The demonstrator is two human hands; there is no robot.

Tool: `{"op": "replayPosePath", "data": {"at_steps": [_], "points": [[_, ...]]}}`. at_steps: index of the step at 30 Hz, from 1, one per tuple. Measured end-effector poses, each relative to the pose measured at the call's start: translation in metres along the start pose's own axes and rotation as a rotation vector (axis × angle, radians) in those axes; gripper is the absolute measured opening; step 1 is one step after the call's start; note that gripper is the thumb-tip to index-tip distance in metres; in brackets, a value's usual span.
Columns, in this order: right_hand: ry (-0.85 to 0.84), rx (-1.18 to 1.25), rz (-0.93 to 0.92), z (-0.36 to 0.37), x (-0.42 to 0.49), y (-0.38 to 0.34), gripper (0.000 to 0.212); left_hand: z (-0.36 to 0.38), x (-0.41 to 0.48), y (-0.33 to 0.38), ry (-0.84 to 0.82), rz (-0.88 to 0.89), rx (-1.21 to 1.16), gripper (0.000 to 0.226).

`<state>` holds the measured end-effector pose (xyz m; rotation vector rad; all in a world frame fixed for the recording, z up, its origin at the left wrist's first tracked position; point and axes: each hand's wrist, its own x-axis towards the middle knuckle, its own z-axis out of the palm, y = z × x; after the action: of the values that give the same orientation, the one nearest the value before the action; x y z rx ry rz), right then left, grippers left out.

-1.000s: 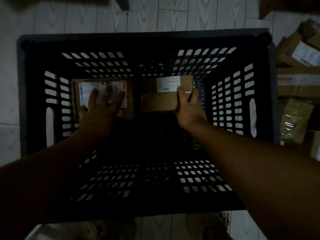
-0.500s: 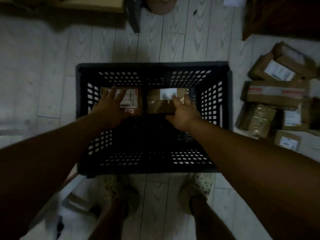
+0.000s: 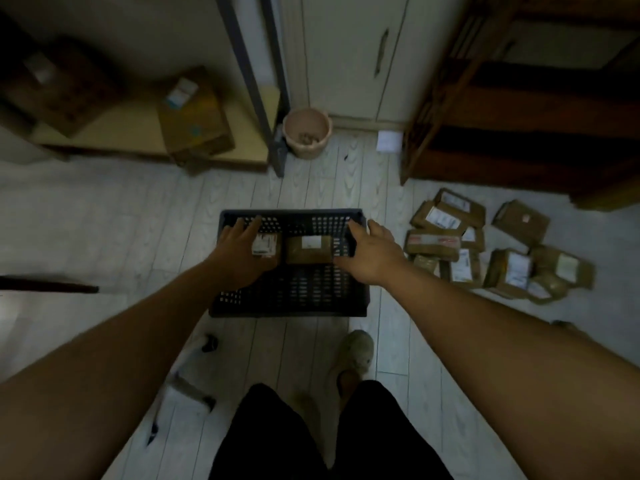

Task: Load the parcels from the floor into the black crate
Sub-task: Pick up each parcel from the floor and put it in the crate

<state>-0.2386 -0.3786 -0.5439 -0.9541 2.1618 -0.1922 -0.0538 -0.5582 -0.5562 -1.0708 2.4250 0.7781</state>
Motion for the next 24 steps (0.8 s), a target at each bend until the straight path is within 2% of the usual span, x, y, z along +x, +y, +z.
{"op": "replayPosePath", "data": {"at_steps": [3,6,14,19,24], "points": [[0.099,0.024,0.028,-0.032,-0.051,0.005,0.082,-0.018,-0.035,0.04,0.04,0.064,0.055,0.095],[0.182,0.051,0.14,-0.054,-0.109,0.022,0.086,-0.033,-0.068,0.084,0.065,0.129,0.094,0.093],[0.444,0.075,0.359,-0.098,-0.28,0.106,0.083,-0.057,-0.159,0.206,0.102,0.396,0.166,0.089],[0.56,0.09,0.459,-0.12,-0.367,0.176,0.078,-0.035,-0.21,0.298,0.085,0.515,0.155,0.087],[0.591,0.092,0.485,-0.134,-0.45,0.267,0.075,0.018,-0.237,0.402,0.058,0.55,0.116,0.088]]}}
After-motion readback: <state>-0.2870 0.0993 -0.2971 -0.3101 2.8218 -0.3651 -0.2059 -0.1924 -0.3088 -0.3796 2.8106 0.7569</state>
